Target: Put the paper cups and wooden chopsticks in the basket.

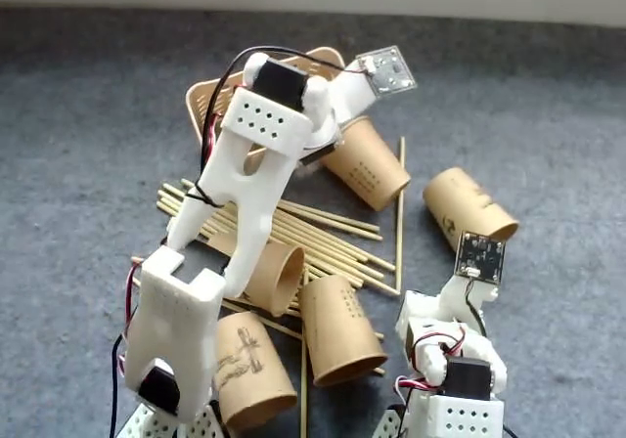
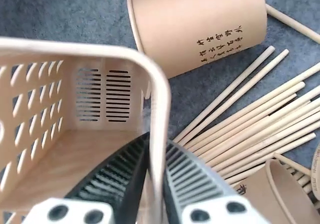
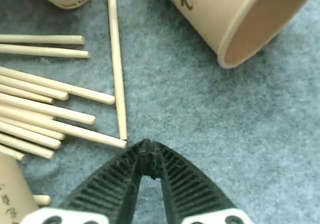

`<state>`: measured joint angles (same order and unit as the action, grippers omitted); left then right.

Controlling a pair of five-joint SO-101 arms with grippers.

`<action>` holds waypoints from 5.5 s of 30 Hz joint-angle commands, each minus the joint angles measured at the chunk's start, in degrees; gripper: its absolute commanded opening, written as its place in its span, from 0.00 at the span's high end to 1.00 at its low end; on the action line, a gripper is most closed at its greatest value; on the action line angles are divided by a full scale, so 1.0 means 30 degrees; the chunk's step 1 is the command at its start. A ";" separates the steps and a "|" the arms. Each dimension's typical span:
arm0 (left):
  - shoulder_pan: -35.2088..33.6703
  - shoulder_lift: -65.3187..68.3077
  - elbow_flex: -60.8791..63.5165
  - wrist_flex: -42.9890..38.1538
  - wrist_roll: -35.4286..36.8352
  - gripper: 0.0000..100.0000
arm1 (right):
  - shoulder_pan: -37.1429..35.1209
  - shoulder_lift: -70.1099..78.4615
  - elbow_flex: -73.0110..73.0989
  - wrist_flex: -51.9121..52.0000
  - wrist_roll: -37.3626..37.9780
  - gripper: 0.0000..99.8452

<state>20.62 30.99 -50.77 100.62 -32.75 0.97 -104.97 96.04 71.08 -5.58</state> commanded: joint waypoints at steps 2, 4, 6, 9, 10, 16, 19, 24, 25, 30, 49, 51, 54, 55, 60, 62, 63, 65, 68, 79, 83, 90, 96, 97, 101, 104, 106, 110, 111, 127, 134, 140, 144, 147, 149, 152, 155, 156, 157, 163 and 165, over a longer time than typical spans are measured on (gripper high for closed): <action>0.0220 -0.1304 -0.0015 0.0117 -0.0088 0.99 | 0.0161 -0.0103 0.2154 0.0190 -0.0147 0.99; 0.0278 -0.1421 -0.0015 0.0117 -0.0469 0.99 | 0.0161 -0.0103 0.2154 0.0190 -0.0147 0.99; 0.0337 -0.1861 0.0190 0.0147 -0.0938 0.99 | 0.0161 -0.0103 0.2154 0.0190 -0.0147 0.99; 0.0337 -0.2652 0.0894 0.0147 -0.1582 0.99 | 0.0161 -0.0103 0.2154 0.0190 -0.0147 0.99; 0.0337 -0.2799 0.1128 0.0147 -0.1758 0.99 | 0.0161 -0.0103 0.2154 0.0190 -0.0147 0.99; 0.0220 -0.3297 0.3062 0.0088 -0.2432 0.99 | 0.0161 -0.0103 0.2154 0.0190 -0.0147 0.99; 0.0161 -0.3179 0.3033 0.0088 -0.2403 0.99 | 0.0161 -0.0103 0.2154 0.0190 -0.0147 0.99; -0.0161 -0.3326 0.2799 0.0088 -0.2315 0.92 | 0.0161 -0.0103 0.2154 0.0190 -0.0147 0.99; -0.0308 -0.3326 0.2740 0.0088 -0.2110 0.89 | 0.0161 -0.0103 0.2154 0.0190 -0.0147 0.99; -0.1216 -0.3326 0.2271 -0.0645 -0.0293 0.83 | 0.0161 -0.0103 0.2154 0.0190 -0.0147 0.99; -0.2300 -0.3355 -0.4498 -0.0586 0.1758 0.83 | 0.0161 -0.0103 0.2154 0.0190 -0.0147 0.99; -0.2799 -0.3355 -0.5729 -0.0586 0.2491 0.83 | 0.0161 -0.0103 0.2154 0.0190 -0.0147 0.99; -0.3531 -0.3355 -0.7106 -0.0117 0.3311 0.83 | 0.0161 -0.0103 0.2154 0.0190 -0.0147 0.99; -0.3795 -0.3355 -0.7458 0.0000 0.3516 0.83 | 0.0161 -0.0103 0.2154 0.0190 -0.0147 0.99; -0.5524 -0.3971 -0.8484 0.0088 0.4835 0.83 | 0.0161 -0.0103 0.2154 0.0190 -0.0147 0.99; -0.5934 -0.4733 -0.7751 0.0088 0.4835 0.83 | 0.0161 -0.0103 0.2154 0.0190 -0.0147 0.99; -0.6110 -0.5260 -0.7253 0.0088 0.4835 0.83 | 0.0161 -0.0103 0.2154 0.0190 -0.0147 0.99; -0.6491 -0.6549 -0.5817 0.0088 0.4835 0.83 | 0.0161 -0.0103 0.2154 0.0190 -0.0147 0.99; -0.6813 -0.8630 -0.3179 0.0088 0.4835 0.83 | 0.0161 -0.0103 0.2154 0.0190 -0.0147 0.99; -0.7956 -1.4110 0.4586 -0.0059 0.4806 0.93 | 0.0161 -0.0103 0.2154 0.0190 -0.0147 0.99; -0.8337 -1.5165 0.6403 -0.0059 0.4806 0.93 | 0.0161 -0.0103 0.2154 0.0190 -0.0147 0.99; -0.9070 -1.7802 1.0125 -0.0557 0.5832 0.99 | 0.0161 -0.0103 0.2154 0.0190 -0.0147 0.99; -1.0418 -2.1172 1.4989 -0.2784 0.8117 1.00 | 0.0161 -0.0103 0.2154 0.0190 -0.0147 0.99; -1.0535 -2.1963 1.5927 -0.3253 0.8381 1.00 | 0.0161 -0.0103 0.2154 0.0190 -0.0147 0.99; -1.0535 -2.5128 2.0322 -0.5480 0.9436 1.00 | 0.0161 -0.0103 0.2154 0.0190 -0.0147 0.99; -1.1004 -2.7355 2.3575 -0.7502 1.0315 1.00 | 0.0161 -0.0103 0.2154 0.0190 -0.0147 0.99; -1.1209 -2.8586 2.5392 -0.8762 1.0579 1.00 | 0.0161 -0.0103 0.2154 0.0190 -0.0147 0.99; -1.1238 -3.0579 2.8557 -1.0520 1.0579 1.00 | 0.0161 -0.0103 0.2154 0.0190 -0.0147 0.99; -1.1238 -3.1048 2.9289 -1.0872 1.0579 1.00 | 0.0161 -0.0103 0.2154 0.0190 -0.0147 0.99; -1.1238 -4.1158 3.8960 -1.2454 1.0637 1.00 | 0.0161 -0.0103 0.2154 0.0190 -0.0147 0.99; -1.1267 -4.5377 4.2418 -1.2396 1.0608 1.00 | 0.0161 -0.0103 0.2154 0.0190 -0.0147 0.99; -1.1267 -4.5201 4.3179 -1.2454 1.0549 1.00 | 0.0161 -0.0103 0.2154 0.0190 -0.0147 0.99; -1.1678 -4.5201 4.3355 -1.2542 1.0520 1.00 | 0.0161 -0.0103 0.2154 0.0190 -0.0147 0.99; -1.2557 -4.5201 4.3414 -1.2542 1.0520 1.00 | 0.0161 -0.0103 0.2154 0.0190 -0.0147 0.99; -1.2791 -4.5201 4.3414 -1.2542 1.0520 1.00 | 0.0161 -0.0103 0.2154 0.0190 -0.0147 0.99; -1.2791 -4.5201 4.3707 -1.2542 1.0520 1.00 | 0.0161 -0.0103 0.2154 0.0190 -0.0147 0.99; -1.2733 -4.5201 4.4117 -1.2542 1.0462 0.99 | 0.0161 -0.0103 0.2154 0.0190 -0.0147 0.99; -1.2733 -4.5201 4.4205 -1.2542 1.0110 0.99 | 0.0161 -0.0103 0.2154 0.0190 -0.0147 0.99; -1.2733 -4.5201 4.4381 -1.2542 0.9495 0.97 | 0.0161 -0.0103 0.2154 0.0190 -0.0147 0.99; -1.2733 -4.5201 4.6549 -1.2454 0.7941 0.87 | 0.0161 -0.0103 0.2154 0.0190 -0.0147 0.99; -1.2762 -4.5201 4.6960 -1.2513 0.7941 0.86 | 0.0161 -0.0103 0.2154 0.0190 -0.0147 0.99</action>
<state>-17.19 -104.22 89.54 64.04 -8.31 0.97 -104.97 96.04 71.08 -5.58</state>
